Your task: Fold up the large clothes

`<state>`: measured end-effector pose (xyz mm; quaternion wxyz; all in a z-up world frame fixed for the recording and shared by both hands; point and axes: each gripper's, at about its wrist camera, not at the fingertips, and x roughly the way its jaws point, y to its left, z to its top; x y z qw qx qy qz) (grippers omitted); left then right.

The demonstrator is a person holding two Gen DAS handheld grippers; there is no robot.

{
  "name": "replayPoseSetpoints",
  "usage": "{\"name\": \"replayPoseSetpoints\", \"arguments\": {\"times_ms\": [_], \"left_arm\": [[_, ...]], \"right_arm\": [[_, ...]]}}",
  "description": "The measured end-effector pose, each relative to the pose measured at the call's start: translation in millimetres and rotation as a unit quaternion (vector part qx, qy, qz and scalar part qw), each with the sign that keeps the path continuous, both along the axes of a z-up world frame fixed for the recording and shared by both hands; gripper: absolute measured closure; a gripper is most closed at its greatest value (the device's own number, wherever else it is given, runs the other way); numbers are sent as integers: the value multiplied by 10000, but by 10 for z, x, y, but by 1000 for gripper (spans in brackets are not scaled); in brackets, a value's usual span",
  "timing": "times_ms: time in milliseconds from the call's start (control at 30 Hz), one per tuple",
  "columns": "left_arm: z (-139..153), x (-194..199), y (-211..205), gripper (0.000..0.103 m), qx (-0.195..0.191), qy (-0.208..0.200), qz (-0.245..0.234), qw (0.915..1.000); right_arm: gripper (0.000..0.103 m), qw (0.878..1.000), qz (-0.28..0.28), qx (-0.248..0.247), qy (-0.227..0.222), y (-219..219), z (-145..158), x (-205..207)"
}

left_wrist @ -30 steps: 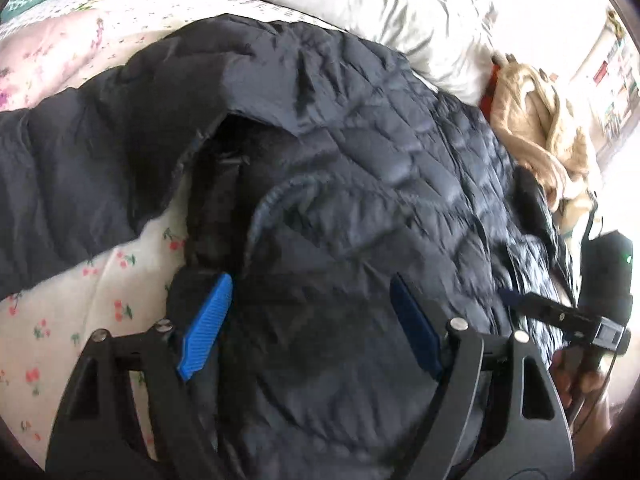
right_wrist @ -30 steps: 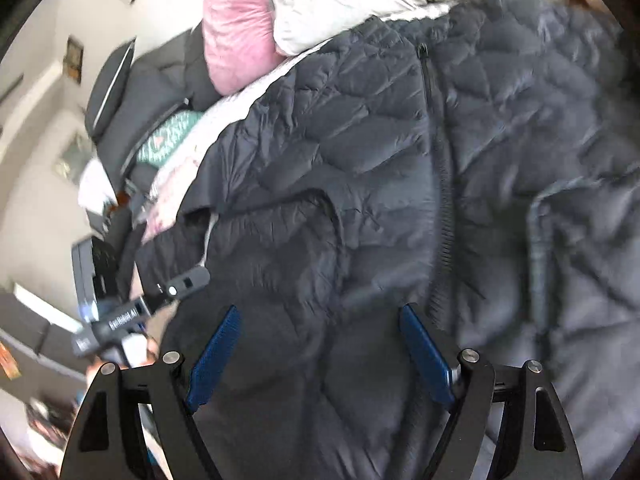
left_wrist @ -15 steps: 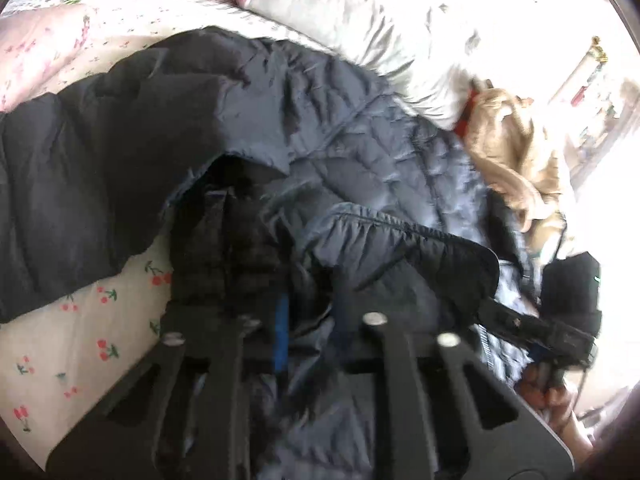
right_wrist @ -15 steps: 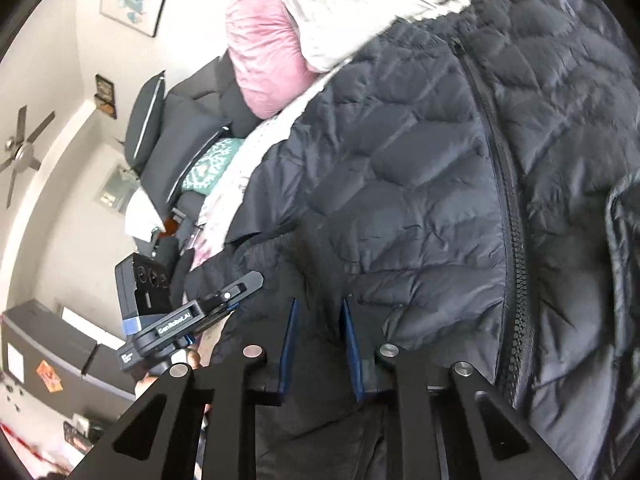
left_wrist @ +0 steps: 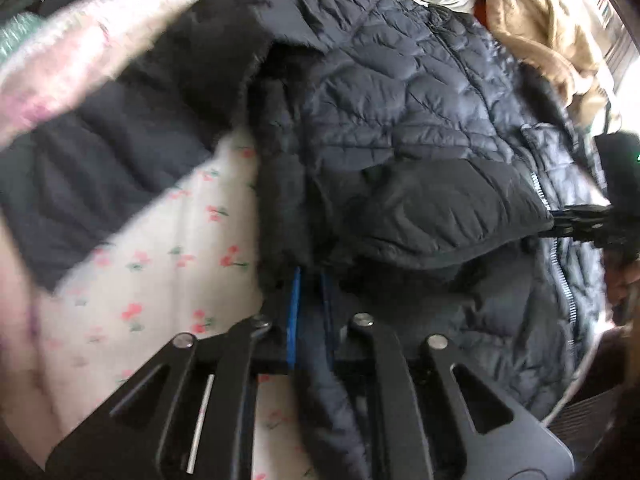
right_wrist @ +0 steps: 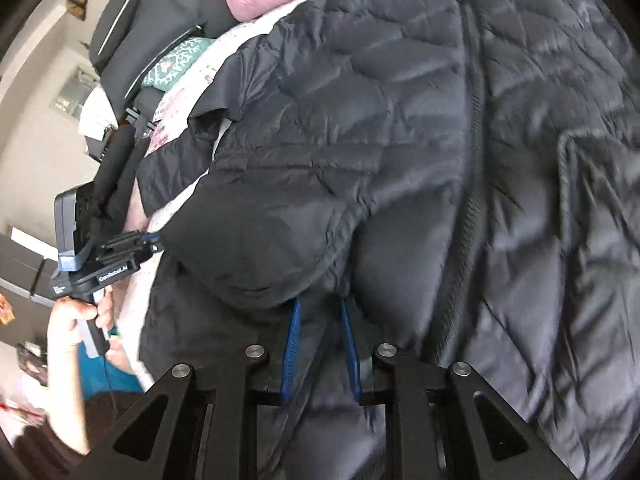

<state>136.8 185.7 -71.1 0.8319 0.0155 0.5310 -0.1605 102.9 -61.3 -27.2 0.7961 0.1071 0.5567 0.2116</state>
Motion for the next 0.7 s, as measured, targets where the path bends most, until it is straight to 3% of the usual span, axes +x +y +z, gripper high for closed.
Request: {"name": "replayPoseSetpoints", "arguments": {"times_ms": [33, 67, 100, 133, 200, 233, 267, 367, 433, 533, 600, 667, 700], "left_arm": [[71, -22, 2, 72, 59, -144, 43, 9999], [138, -29, 10, 55, 71, -284, 112, 9995], [230, -40, 25, 46, 63, -472, 242, 9986], [318, -39, 37, 45, -15, -618, 347, 9975], [444, -15, 12, 45, -373, -782, 446, 9952], [489, -4, -37, 44, -583, -849, 427, 9938], [508, -3, -99, 44, -713, -892, 388, 9927], [481, 45, -451, 39, -1035, -800, -100, 9914], [318, 81, -774, 38, -1033, -459, -579, 9919], [-103, 60, -1207, 38, -561, 731, -1240, 9880], [-76, -74, -1386, 38, -10, 550, -1598, 9856], [54, -144, -1460, 38, 13, 384, -1713, 9845], [168, -170, -1487, 36, -176, 247, -1684, 9852]], "right_arm": [[81, 10000, -35, 7, 44, -66, 47, -11], [80, 10000, -66, -17, 30, -117, 89, -25], [77, 9999, -125, -68, -54, -200, 156, -51], [75, 9996, -190, -112, -154, -280, 215, -86], [54, 9982, -466, -170, -331, -489, 329, -156], [28, 9971, -627, -168, -392, -584, 371, -182], [19, 9949, -880, -169, -473, -726, 415, -208], [20, 9902, -1265, -249, -544, -984, 489, -237], [20, 9855, -1552, -432, -534, -1175, 479, -262], [20, 9797, -1876, -601, -384, -1411, 401, -300], [20, 9755, -2088, -657, -208, -1580, 343, -340], [20, 9730, -2218, -616, -178, -1740, 360, -390], [20, 9721, -2268, -571, -200, -1829, 369, -423]]}}
